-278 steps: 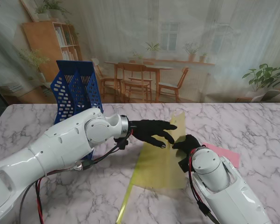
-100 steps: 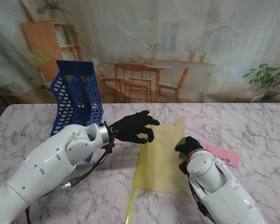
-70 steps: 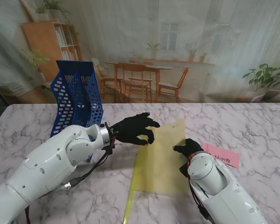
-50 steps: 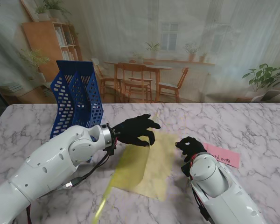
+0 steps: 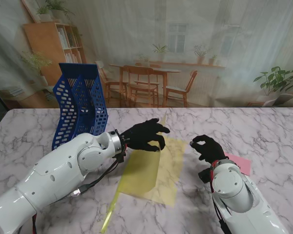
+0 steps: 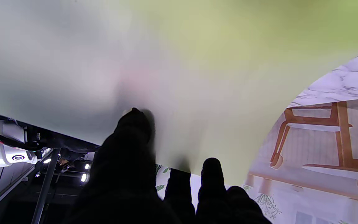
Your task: Open the sliding file folder, put the receipt in and insert it into the document holder
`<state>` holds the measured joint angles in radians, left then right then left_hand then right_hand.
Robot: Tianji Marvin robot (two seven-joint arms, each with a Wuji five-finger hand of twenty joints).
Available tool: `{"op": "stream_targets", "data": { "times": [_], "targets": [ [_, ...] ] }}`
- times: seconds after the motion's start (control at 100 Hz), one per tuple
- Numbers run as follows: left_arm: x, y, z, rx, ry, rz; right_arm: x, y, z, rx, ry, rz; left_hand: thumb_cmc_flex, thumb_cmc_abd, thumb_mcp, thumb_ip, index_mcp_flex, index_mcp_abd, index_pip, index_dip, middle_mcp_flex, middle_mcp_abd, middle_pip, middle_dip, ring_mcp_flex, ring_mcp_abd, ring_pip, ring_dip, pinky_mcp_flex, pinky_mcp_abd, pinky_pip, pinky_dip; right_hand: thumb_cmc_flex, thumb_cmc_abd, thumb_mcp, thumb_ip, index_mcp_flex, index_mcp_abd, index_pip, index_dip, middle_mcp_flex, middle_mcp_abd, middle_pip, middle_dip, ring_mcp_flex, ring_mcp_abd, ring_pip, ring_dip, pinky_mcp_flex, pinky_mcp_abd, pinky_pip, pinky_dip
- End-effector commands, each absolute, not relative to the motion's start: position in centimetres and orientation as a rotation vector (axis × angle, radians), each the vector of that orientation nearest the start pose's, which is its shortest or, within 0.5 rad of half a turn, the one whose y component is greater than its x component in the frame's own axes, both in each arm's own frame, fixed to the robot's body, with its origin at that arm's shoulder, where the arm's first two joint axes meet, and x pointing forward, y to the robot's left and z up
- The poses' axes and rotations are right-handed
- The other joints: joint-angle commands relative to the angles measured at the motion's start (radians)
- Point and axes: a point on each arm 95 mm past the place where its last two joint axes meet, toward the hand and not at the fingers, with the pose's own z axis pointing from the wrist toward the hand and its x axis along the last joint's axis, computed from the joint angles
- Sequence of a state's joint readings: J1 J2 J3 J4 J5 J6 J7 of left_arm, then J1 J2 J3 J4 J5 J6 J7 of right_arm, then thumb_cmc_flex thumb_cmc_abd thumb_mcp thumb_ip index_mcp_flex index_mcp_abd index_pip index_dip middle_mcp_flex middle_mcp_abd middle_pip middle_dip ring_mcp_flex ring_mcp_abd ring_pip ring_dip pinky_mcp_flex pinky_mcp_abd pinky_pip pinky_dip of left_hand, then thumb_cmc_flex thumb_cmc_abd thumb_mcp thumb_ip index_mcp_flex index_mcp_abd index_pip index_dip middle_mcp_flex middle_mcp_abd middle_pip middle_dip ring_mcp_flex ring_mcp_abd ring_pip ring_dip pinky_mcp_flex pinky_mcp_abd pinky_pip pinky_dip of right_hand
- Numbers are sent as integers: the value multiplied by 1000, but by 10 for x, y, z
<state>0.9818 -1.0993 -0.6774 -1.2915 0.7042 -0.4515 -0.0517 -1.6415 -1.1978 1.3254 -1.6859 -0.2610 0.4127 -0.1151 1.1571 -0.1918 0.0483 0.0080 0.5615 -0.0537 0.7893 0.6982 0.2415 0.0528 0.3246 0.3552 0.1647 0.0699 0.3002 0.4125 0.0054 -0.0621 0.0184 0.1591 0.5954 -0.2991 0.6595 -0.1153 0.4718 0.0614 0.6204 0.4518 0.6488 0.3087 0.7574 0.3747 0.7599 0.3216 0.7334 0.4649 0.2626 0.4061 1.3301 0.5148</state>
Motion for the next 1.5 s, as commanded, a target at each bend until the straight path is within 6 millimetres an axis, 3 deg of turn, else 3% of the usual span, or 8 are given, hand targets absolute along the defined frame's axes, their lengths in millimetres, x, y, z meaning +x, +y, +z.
{"op": "stream_targets", "data": {
  "times": [0.0,0.18,0.42,0.65,0.71,1.1,1.24,1.49],
  "targets": [
    [466,-127,-281,-746,2073,-1899,388,-39,-328,-2832,-948,-2041,35,33,-9,-17,40,59,69,35,13,-3,0,17,8,-12,-10,12,-20,-39,14,15,-56,-26,5,22,17,-69,-11,7,-49,-15,-26,-4,-43,-24,-19,-3,-2,-42,28,4],
    [468,-130,-278,-725,2062,-1888,381,-64,-319,-2802,-1145,-2141,33,31,-4,-14,41,66,66,35,16,4,-3,17,9,-6,-9,13,-22,-34,14,22,-118,-57,-27,11,-7,-102,-59,-6,-215,-47,-86,-26,-248,-71,-128,-32,-120,-87,-55,-15],
    [471,-136,-280,-754,2021,-1892,377,-99,-319,-2865,-1535,-2154,29,30,3,-10,37,71,63,37,13,10,-9,15,5,-2,-11,13,-23,-30,11,27,-225,-73,-149,1,-85,-130,-172,-38,-391,-114,-240,-102,-449,-123,-451,-155,-281,-128,-361,-38],
    [471,-138,-281,-773,1988,-1908,377,-122,-332,-3025,-1862,-2060,28,30,9,-10,37,75,60,38,16,14,-13,14,5,3,-12,12,-23,-28,8,30,-288,-105,-176,-4,-208,3,-289,-117,-480,-119,-323,-143,-520,-151,-616,-221,-322,-150,-559,-35],
    [471,-138,-281,-773,1980,-1912,377,-127,-336,-3070,-1937,-2011,28,30,10,-10,37,75,59,39,17,16,-13,14,6,4,-12,12,-23,-26,8,31,-299,-109,-179,-6,-217,2,-301,-130,-480,-126,-417,-184,-525,-156,-647,-225,-326,-152,-607,-25],
    [472,-137,-282,-782,1958,-1921,371,-148,-361,-3255,-2088,-1872,26,32,15,-11,32,75,55,44,20,21,-17,14,6,8,-14,11,-23,-23,3,33,-207,-199,-128,5,-71,9,-211,-85,-472,-126,-408,-174,-483,-143,-679,-224,-302,-136,-644,-14],
    [472,-136,-283,-786,1958,-1922,369,-152,-368,-3319,-2114,-1812,27,31,16,-11,32,77,54,45,24,23,-17,14,8,11,-14,10,-23,-21,2,34,-222,-217,-35,-1,-30,6,-177,-45,-478,-124,-375,-158,-477,-141,-681,-217,-296,-134,-651,6],
    [472,-135,-282,-781,1963,-1917,368,-156,-373,-3372,-2186,-1648,27,31,17,-11,32,76,52,46,25,24,-19,14,8,13,-14,10,-23,-19,0,34,-222,-217,-5,-4,-5,5,-169,-34,-477,-123,-369,-157,-473,-140,-677,-216,-294,-133,-648,11]
  ]
}}
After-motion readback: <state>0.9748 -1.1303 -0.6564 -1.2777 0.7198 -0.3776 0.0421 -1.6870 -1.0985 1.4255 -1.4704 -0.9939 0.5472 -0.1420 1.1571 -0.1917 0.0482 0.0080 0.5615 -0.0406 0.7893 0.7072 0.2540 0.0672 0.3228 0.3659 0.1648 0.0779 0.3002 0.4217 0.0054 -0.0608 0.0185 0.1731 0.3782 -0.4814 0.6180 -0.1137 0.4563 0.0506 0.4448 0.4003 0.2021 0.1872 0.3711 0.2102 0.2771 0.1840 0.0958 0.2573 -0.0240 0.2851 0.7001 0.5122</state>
